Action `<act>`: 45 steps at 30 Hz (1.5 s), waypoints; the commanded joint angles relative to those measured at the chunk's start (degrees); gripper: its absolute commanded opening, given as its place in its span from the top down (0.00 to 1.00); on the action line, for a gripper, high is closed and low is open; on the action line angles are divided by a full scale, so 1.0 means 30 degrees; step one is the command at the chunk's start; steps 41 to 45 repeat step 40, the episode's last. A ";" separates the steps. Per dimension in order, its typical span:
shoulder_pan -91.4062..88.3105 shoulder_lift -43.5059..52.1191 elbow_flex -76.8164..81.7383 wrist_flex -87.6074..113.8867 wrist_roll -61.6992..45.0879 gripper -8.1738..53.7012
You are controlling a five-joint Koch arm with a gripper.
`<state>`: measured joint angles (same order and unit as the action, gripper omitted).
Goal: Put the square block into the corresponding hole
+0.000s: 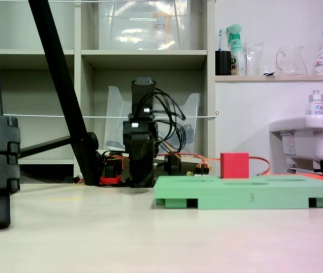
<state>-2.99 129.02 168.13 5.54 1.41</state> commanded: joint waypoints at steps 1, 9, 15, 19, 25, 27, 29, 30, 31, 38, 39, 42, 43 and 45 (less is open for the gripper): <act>-0.0264 0.1318 0.1289 -0.3867 0.0000 0.27; -0.0264 0.1318 0.3867 -0.1875 0.0088 0.31; -0.0234 0.1318 0.3867 -0.1904 0.0117 0.31; -0.0234 0.1318 0.3867 -0.1904 0.0117 0.31; -0.0234 0.1289 0.3867 -0.1904 0.0117 0.31; -0.0234 0.1289 0.3867 -0.1904 0.0117 0.31; -0.0234 0.1318 0.3867 -0.1904 0.0117 0.31; -0.0234 0.1318 0.3867 -0.1904 0.0117 0.31; -0.0234 0.1318 0.3867 -0.1904 0.0117 0.31; -0.0234 0.1289 0.3867 -0.1904 0.0117 0.31; -0.0234 0.1318 0.3867 -0.1934 0.0117 0.31; -0.0234 0.1318 0.3867 -0.1904 0.0117 0.31; -0.0234 0.1318 0.3867 -0.1904 0.0117 0.31; -0.0234 0.1318 0.3867 -0.1904 0.0117 0.31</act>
